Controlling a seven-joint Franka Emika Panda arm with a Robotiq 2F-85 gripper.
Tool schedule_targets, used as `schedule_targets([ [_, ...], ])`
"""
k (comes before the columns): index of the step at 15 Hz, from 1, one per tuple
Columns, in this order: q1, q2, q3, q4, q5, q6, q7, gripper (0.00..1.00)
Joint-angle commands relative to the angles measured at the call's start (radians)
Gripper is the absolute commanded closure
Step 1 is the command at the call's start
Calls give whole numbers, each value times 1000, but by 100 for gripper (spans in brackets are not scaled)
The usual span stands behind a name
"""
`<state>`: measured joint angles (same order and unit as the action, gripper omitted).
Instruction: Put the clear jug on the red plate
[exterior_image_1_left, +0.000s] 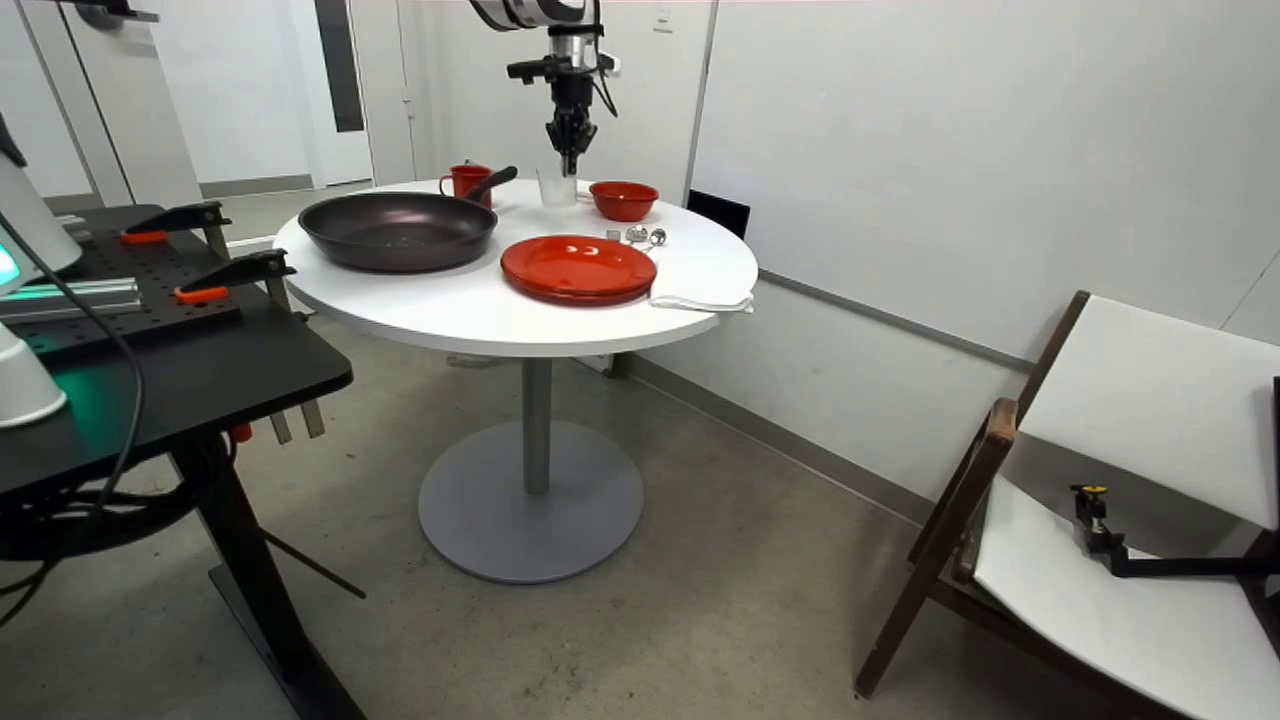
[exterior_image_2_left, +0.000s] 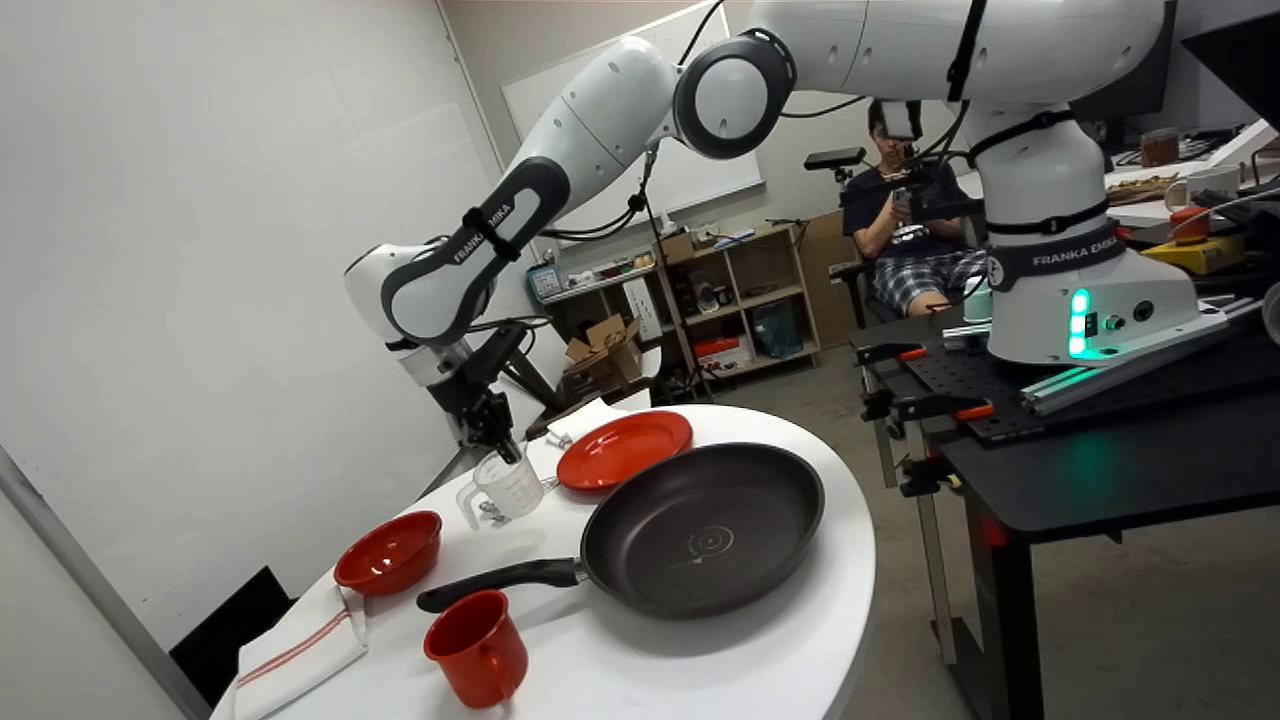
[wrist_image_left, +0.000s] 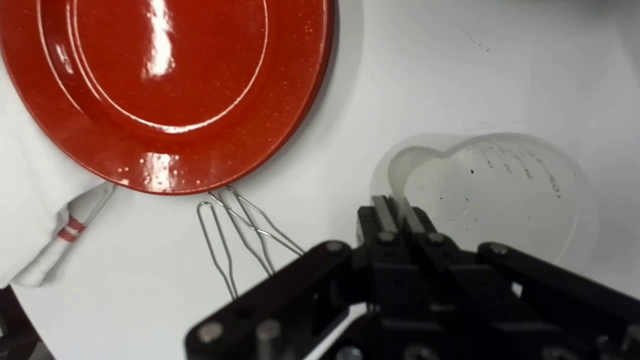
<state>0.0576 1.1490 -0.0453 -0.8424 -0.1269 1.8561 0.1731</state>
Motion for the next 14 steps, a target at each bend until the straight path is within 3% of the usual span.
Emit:
schedule_targets([
  [1, -19, -101, -1, -125, 16, -24, 30, 99],
  [7, -56, -240, -1, -370, 36, 43, 112, 99],
  [14, -53, -384, -61, -661, 74, 195, 223, 99],
])
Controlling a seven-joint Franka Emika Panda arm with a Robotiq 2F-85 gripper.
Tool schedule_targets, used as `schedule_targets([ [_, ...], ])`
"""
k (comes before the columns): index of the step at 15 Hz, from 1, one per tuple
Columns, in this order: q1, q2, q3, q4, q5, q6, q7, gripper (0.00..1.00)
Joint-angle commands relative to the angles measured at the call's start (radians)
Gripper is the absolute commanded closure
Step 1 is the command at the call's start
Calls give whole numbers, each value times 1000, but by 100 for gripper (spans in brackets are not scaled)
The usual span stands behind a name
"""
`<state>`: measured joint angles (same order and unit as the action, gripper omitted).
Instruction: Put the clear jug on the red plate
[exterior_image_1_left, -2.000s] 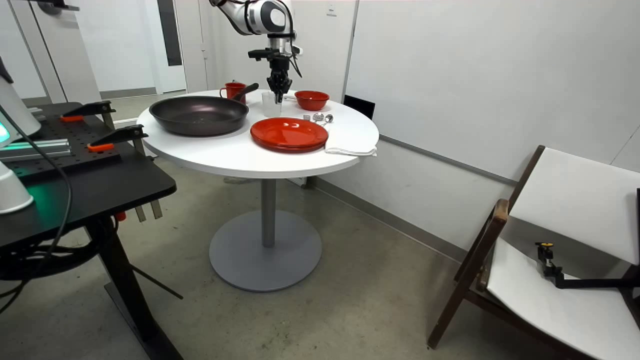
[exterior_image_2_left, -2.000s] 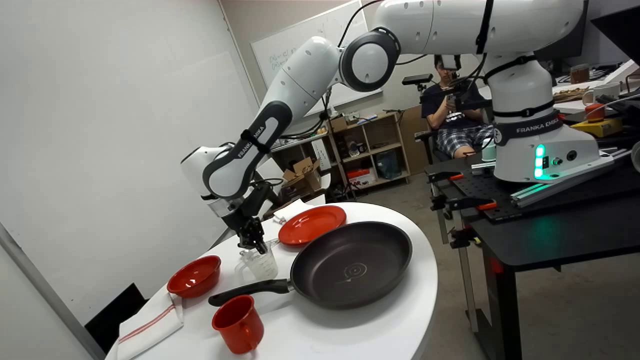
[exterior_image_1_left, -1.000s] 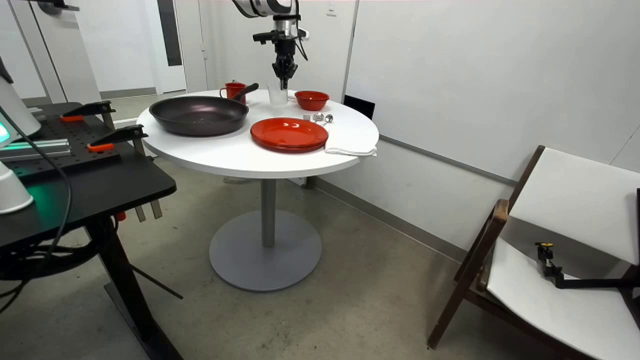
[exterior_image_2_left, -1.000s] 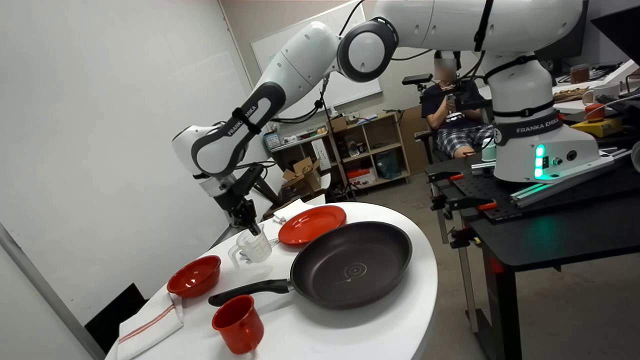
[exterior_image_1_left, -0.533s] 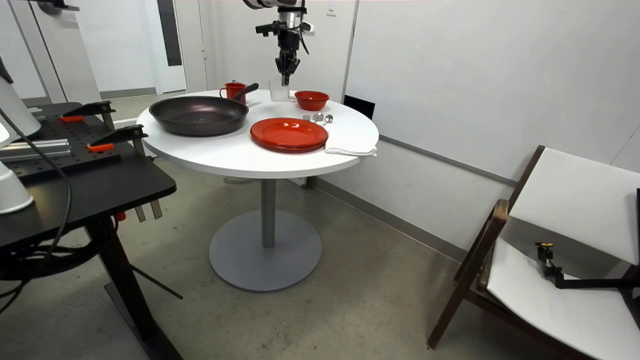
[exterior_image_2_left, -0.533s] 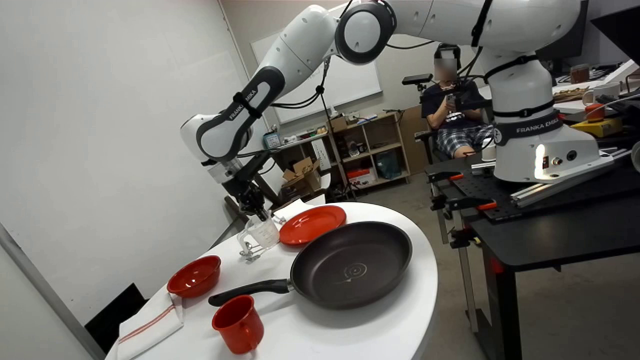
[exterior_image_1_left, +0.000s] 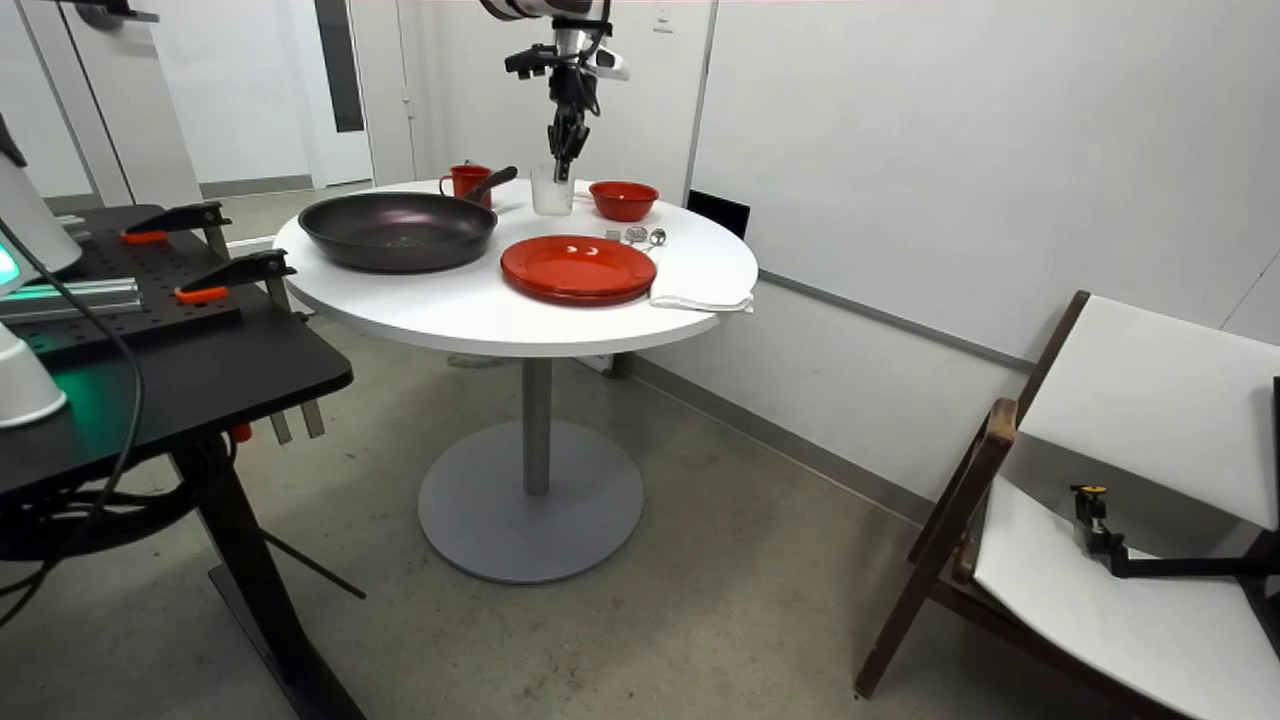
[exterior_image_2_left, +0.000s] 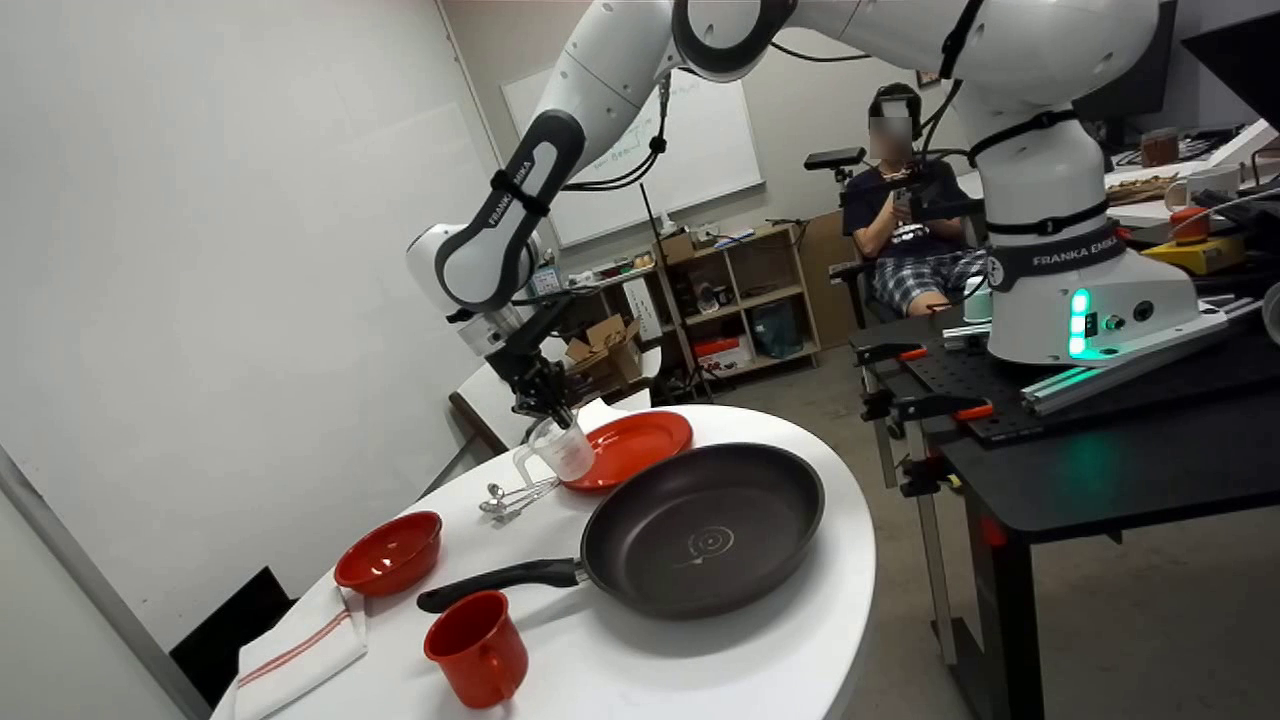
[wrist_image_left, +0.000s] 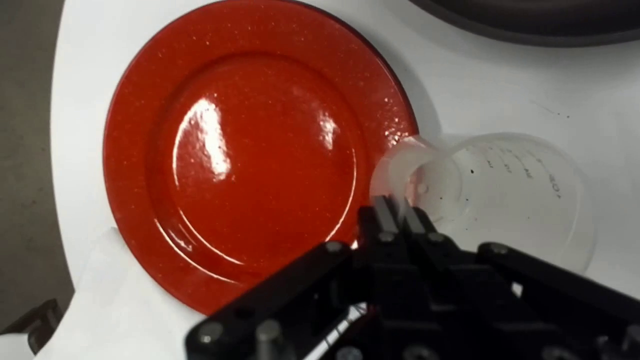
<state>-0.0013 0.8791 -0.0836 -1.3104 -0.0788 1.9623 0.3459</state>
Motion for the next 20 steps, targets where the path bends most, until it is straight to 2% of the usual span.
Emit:
schedule_targets([
  [1, 7, -136, -32, -238, 27, 109, 67, 99],
  [6, 3, -238, -58, -470, 48, 240, 125, 99],
  [12, -9, -359, -80, -745, 87, 521, 122, 99],
  [16, -29, -409, -107, -851, 137, 613, 141, 99],
  [20, -55, -432, -105, -884, 221, 631, 154, 99],
])
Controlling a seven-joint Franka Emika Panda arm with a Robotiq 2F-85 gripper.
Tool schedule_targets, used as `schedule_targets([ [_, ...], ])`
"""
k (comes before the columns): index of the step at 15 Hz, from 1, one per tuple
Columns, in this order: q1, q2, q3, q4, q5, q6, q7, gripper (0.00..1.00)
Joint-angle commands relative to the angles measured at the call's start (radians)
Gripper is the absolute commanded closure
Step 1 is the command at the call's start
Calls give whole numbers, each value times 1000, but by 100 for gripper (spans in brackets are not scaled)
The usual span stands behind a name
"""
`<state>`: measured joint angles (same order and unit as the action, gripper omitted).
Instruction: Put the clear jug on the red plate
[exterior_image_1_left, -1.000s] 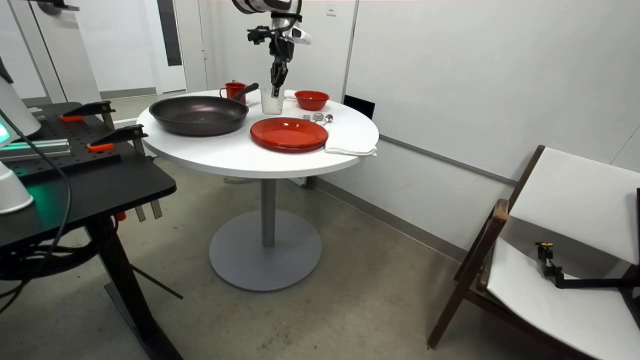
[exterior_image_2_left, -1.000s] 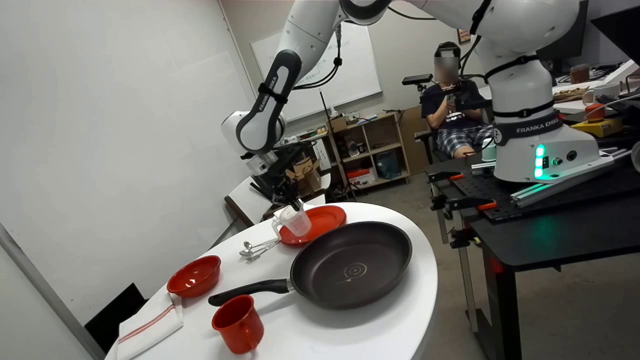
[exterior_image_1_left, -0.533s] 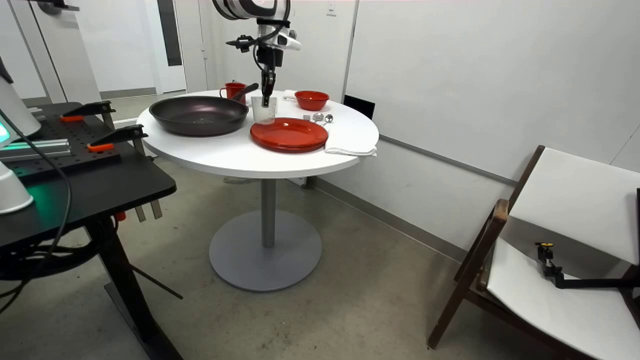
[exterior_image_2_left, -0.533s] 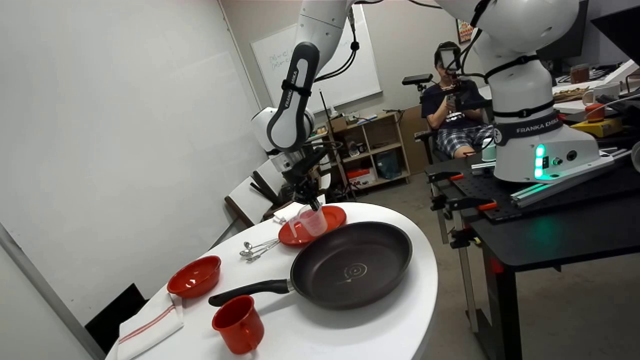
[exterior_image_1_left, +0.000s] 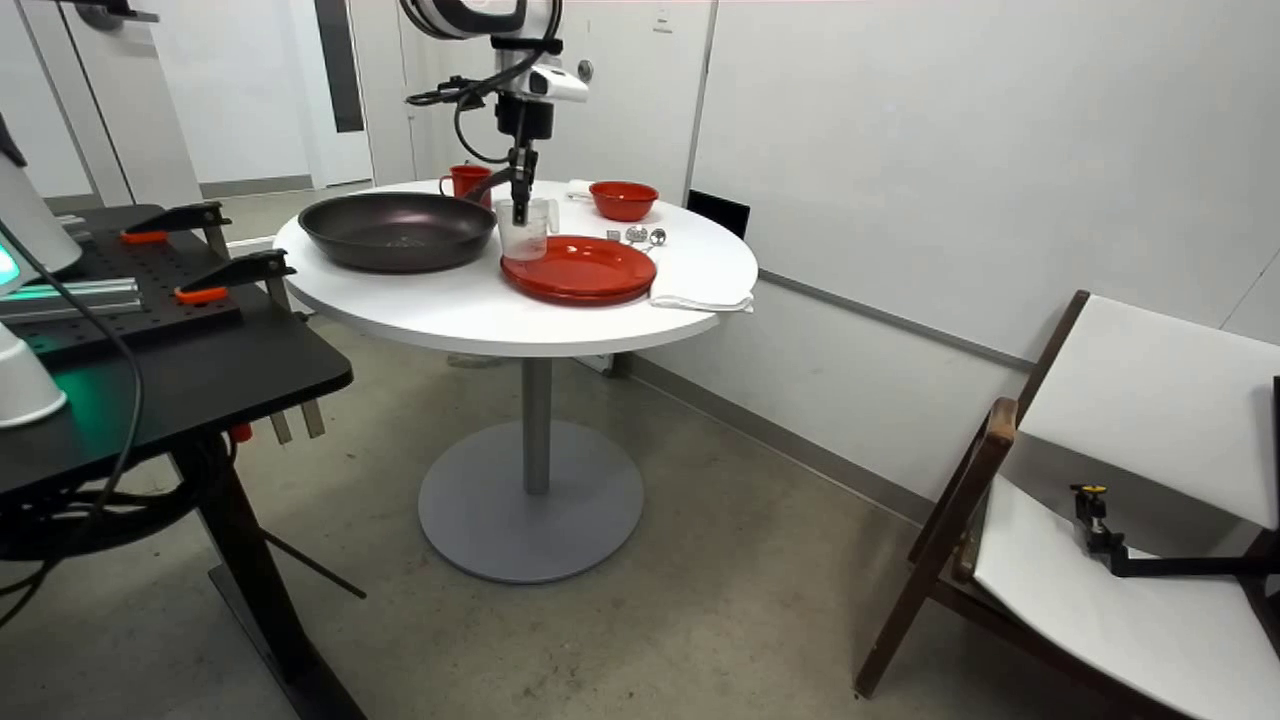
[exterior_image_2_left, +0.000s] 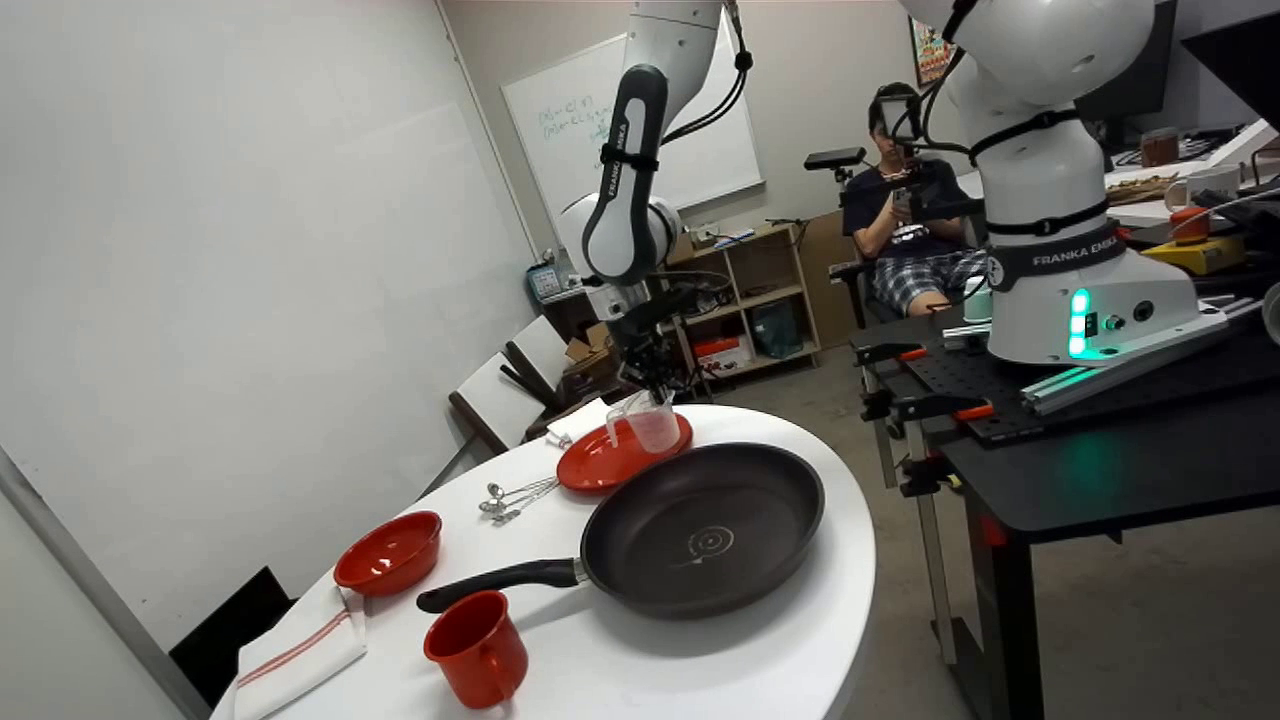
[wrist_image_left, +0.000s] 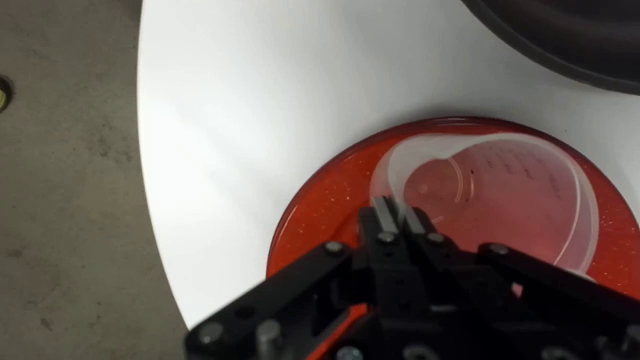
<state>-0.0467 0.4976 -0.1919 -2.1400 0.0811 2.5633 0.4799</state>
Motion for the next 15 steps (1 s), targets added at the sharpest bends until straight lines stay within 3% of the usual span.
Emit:
schedule_targets([
  [1, -15, -51, 5, -52, 79, 27, 21, 99],
  [6, -34, -60, -5, -24, 111, -11, 11, 99],
  [9, -79, -56, 15, 10, 144, -81, -39, 99],
  [15, -67, -59, 4, 56, 112, -155, -31, 99],
])
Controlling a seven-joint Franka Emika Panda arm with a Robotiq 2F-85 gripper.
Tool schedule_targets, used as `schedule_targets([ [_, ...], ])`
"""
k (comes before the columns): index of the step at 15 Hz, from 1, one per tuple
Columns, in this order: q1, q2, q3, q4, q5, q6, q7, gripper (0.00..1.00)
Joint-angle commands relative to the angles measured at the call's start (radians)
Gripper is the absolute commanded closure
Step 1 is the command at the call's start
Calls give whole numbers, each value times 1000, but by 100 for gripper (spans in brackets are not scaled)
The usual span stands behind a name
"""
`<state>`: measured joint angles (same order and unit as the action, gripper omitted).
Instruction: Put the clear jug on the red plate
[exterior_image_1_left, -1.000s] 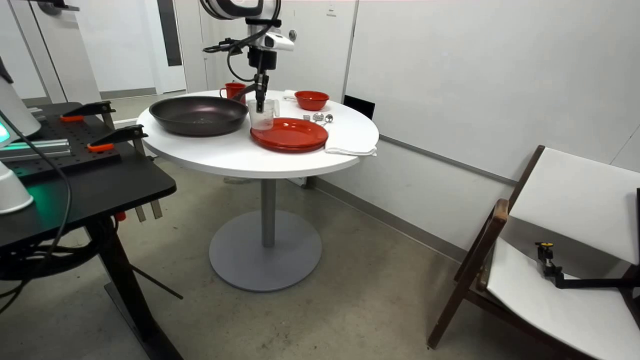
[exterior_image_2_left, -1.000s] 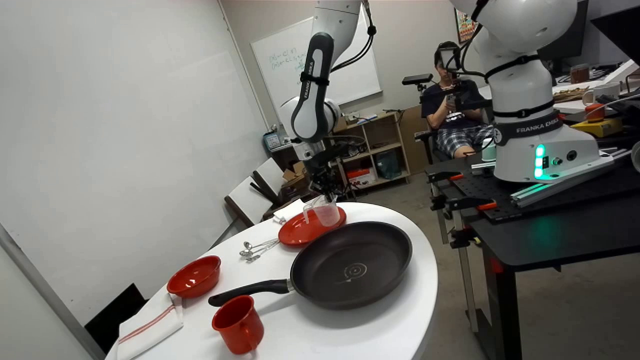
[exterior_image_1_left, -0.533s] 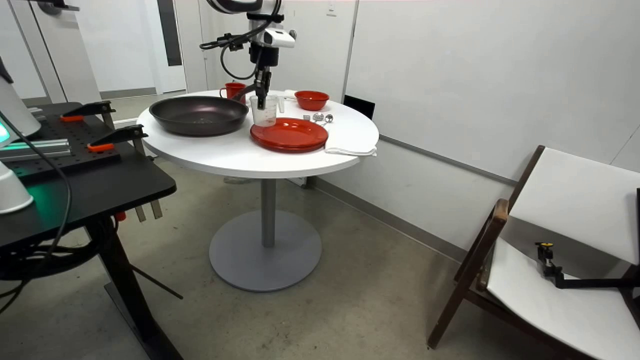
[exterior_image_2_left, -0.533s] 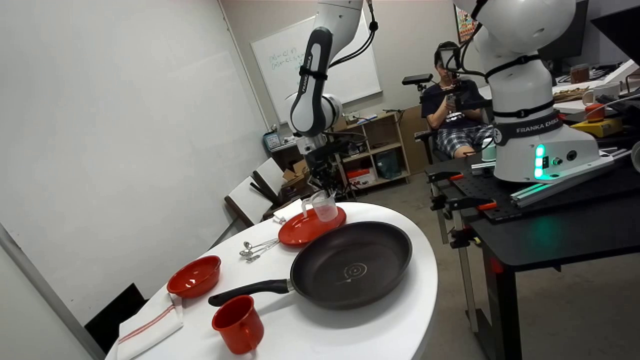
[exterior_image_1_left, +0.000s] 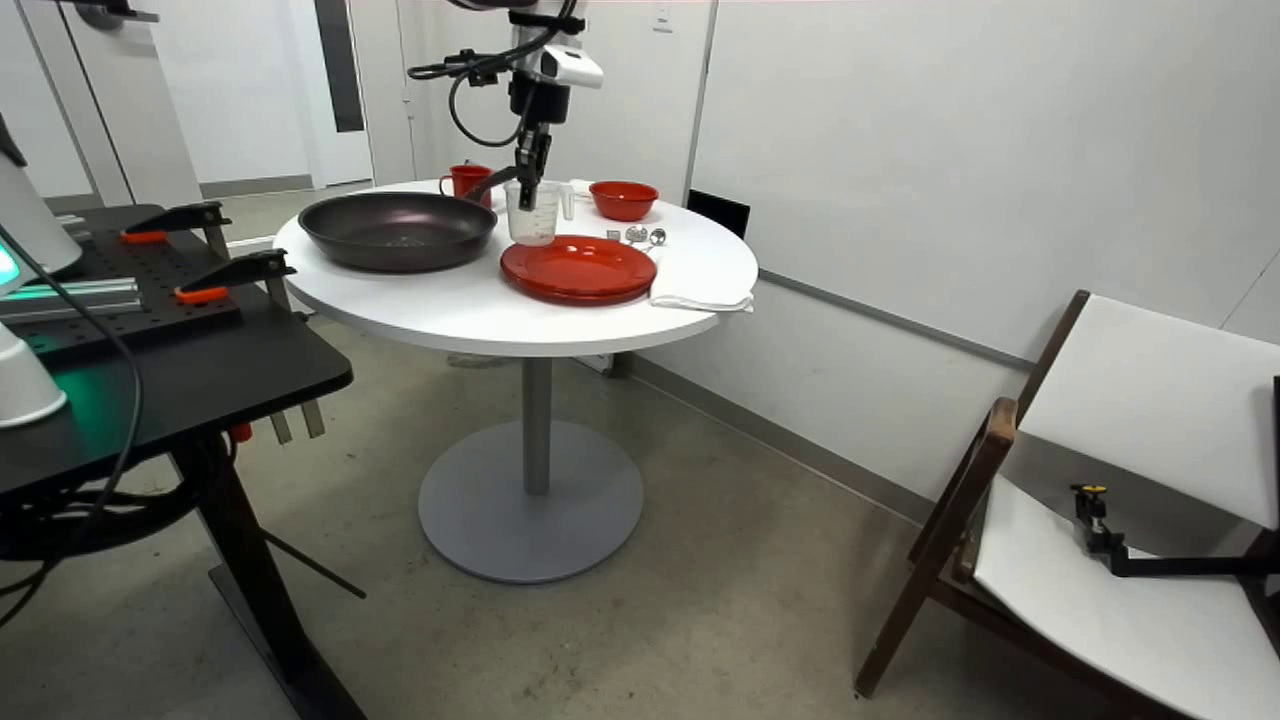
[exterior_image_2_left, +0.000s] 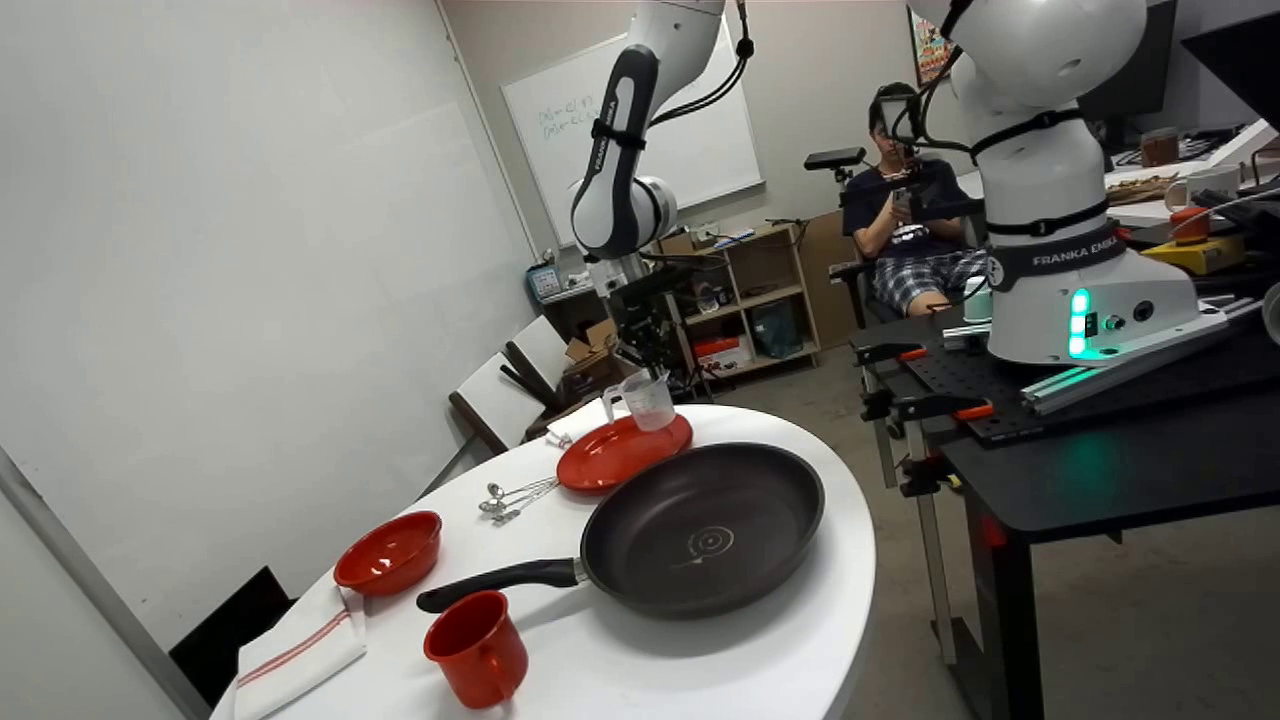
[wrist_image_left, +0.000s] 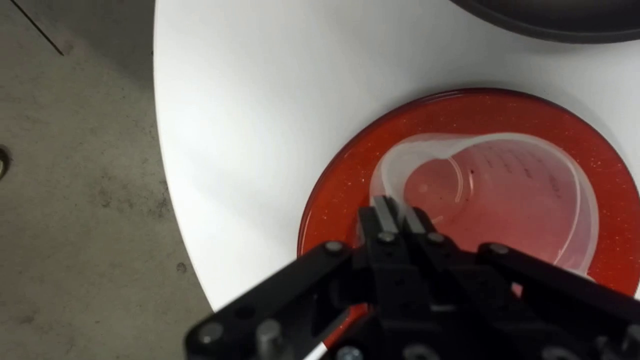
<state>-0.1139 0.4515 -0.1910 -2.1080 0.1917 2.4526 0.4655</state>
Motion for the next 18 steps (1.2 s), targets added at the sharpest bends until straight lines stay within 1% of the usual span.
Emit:
schedule_targets([
  [1, 2, -12, 4, 29, 0, -43, -17, 99],
  [8, 2, -10, 4, 51, 0, -75, -15, 99],
  [12, -2, -12, 8, 56, -7, -106, -47, 99],
  [13, 18, 43, 25, 133, -4, -125, -23, 99],
  [15, 34, 67, 42, 174, -12, -141, -22, 99],
  [18, 72, 141, 66, 284, -34, -169, -18, 99],
])
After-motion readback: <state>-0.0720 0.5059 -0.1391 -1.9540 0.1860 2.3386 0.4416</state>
